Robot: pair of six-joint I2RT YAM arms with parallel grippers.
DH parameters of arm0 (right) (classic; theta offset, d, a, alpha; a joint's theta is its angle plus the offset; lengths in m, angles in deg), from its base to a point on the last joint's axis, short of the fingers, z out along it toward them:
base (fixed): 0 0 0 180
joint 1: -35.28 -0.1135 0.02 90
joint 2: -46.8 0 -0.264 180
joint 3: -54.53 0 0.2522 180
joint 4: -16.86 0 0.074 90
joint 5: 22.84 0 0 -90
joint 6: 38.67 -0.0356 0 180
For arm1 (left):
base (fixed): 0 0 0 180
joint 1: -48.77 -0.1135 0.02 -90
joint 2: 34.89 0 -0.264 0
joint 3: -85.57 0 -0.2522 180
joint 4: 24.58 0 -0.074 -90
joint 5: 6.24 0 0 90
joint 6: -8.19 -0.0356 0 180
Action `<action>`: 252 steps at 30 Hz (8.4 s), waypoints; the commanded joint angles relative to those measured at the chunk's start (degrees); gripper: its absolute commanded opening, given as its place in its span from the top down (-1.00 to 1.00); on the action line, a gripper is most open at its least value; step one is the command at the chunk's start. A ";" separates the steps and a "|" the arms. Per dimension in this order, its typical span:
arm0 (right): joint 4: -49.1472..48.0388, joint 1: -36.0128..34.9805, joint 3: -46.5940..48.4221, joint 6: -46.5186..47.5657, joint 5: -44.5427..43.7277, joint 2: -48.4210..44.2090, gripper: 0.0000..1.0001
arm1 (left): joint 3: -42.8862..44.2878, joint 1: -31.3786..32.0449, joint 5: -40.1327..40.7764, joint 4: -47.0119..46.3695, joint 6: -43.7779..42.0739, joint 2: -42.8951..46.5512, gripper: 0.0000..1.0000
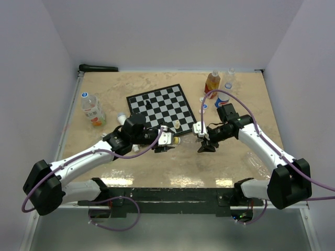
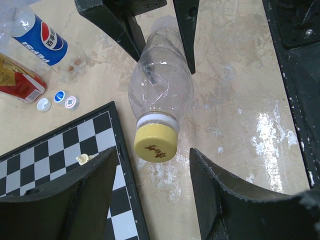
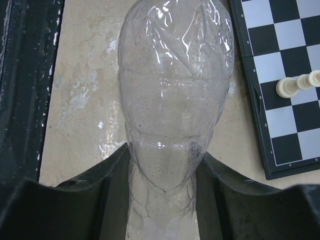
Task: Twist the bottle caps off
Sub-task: Unscrew the bottle cap from the plastic bottle.
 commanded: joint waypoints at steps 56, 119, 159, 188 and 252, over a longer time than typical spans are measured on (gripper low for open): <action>-0.41 -0.99 0.60 -0.46 -0.21 0.42 0.98 | 8.33 -0.06 11.67 5.44 55.37 2.25 1.00; -0.49 -1.17 0.69 -0.54 -0.30 0.86 0.98 | -0.64 -0.06 6.22 7.45 -3.43 19.47 -1.00; -0.49 -1.43 0.51 -0.54 -0.57 1.12 0.98 | -1.52 -0.06 1.83 -0.69 -4.49 12.89 -0.98; -0.58 -1.52 0.60 -0.81 -0.65 1.12 0.98 | 0.68 -0.06 -6.08 -4.06 0.79 0.40 0.08; -1.20 -1.87 0.34 -1.34 -1.27 1.21 0.98 | 0.06 -0.24 6.32 3.85 -6.33 15.62 -0.83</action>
